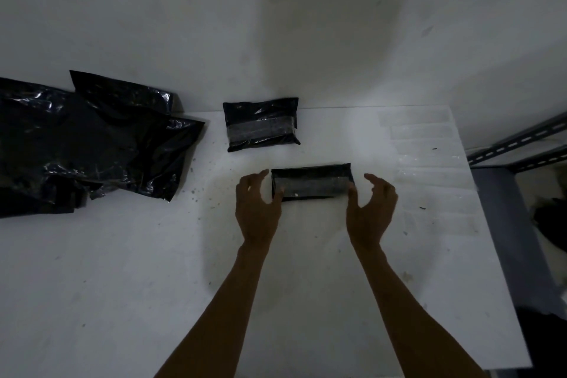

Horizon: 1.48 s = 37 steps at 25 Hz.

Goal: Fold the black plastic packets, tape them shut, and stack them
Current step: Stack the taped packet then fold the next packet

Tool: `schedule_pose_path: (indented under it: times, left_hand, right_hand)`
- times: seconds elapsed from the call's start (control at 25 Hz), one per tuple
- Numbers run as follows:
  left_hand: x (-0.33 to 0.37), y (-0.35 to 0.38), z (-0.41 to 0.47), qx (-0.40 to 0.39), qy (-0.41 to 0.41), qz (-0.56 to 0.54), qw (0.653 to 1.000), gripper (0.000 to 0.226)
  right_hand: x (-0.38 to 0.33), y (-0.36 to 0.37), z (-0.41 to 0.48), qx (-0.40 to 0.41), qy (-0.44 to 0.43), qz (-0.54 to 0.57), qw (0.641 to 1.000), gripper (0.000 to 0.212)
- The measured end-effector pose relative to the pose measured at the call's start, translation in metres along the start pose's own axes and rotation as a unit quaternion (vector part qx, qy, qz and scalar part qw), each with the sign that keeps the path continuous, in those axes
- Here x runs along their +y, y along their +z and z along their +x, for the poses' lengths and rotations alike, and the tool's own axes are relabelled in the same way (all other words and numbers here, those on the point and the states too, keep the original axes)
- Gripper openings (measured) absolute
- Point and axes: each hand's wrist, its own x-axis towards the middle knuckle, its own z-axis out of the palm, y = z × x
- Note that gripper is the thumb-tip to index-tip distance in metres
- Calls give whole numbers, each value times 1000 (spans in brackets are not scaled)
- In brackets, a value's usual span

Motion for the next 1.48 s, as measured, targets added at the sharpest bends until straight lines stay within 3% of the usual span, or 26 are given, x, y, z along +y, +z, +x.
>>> schedule_pose_path:
  times: [0.12, 0.2, 0.32, 0.44, 0.6, 0.72, 0.84, 1.0, 1.16, 1.48]
  left_hand:
    - [-1, 9, 10, -74, 204, 29, 976, 16]
    - [-7, 19, 20, -150, 236, 30, 960, 16]
    - [-25, 27, 32, -212, 230, 46, 949, 17]
    - [-37, 19, 45, -250, 248, 35, 935, 27]
    - [-47, 11, 54, -274, 301, 38, 913, 40]
    - [-56, 1, 53, -248, 261, 16, 933, 40]
    - [-50, -8, 45, -192, 250, -1, 949, 40]
    - [-30, 11, 40, -190, 265, -21, 945, 27]
    - [-50, 15, 45, -211, 249, -51, 944, 27]
    - [-59, 10, 41, -180, 266, -16, 947, 31]
  right_hand:
    - [1, 4, 10, -58, -275, -27, 959, 17]
    - [3, 20, 20, -154, -361, -10, 920, 15]
    - [6, 36, 38, -238, -416, -24, 877, 20]
    - [15, 30, 53, -287, -404, -27, 868, 18]
    - [34, 15, 64, -304, -315, 15, 899, 37]
    - [40, 3, 68, -288, -262, 45, 920, 46]
    - [33, -3, 67, -270, -282, 29, 920, 56]
    - [10, 20, 56, -274, -368, 34, 888, 44]
    - [21, 25, 59, -317, -308, 54, 895, 34]
    - [36, 0, 66, -308, -240, 47, 920, 50]
